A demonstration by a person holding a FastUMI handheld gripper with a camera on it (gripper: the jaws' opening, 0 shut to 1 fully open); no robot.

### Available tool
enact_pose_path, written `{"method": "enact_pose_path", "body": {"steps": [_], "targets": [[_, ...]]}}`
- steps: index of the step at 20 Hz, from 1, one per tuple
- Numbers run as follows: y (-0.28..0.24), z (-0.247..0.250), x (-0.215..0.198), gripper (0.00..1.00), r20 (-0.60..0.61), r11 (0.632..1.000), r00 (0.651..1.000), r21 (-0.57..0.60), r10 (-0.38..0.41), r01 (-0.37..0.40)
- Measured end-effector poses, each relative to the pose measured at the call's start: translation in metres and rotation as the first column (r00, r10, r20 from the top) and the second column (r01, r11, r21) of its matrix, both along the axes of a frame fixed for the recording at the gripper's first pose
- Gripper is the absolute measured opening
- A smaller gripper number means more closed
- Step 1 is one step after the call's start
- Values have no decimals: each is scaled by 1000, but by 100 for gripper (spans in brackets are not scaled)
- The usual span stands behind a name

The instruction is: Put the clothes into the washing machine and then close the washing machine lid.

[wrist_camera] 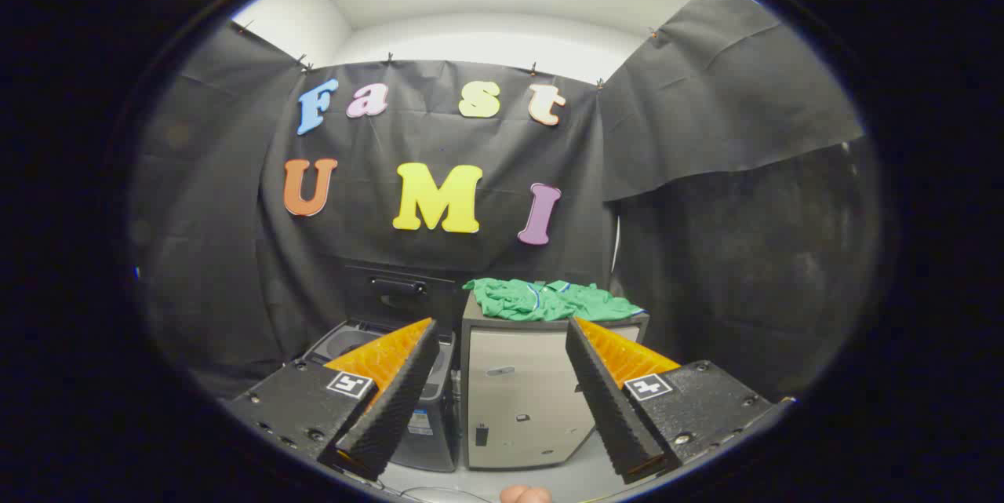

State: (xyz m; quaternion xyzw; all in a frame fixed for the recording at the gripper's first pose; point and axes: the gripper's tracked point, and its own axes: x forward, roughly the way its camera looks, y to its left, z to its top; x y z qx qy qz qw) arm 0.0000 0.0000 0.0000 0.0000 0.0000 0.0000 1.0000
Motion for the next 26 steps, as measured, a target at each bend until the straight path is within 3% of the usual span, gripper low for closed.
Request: {"method": "enact_pose_path", "body": {"steps": [19, 26], "targets": [[8, -10, 9, 100, -45, 1000, 999, 15, 22, -21], [-2, -4, 38, 100, -161, 1000, 987, 4, 10, -9]]}}
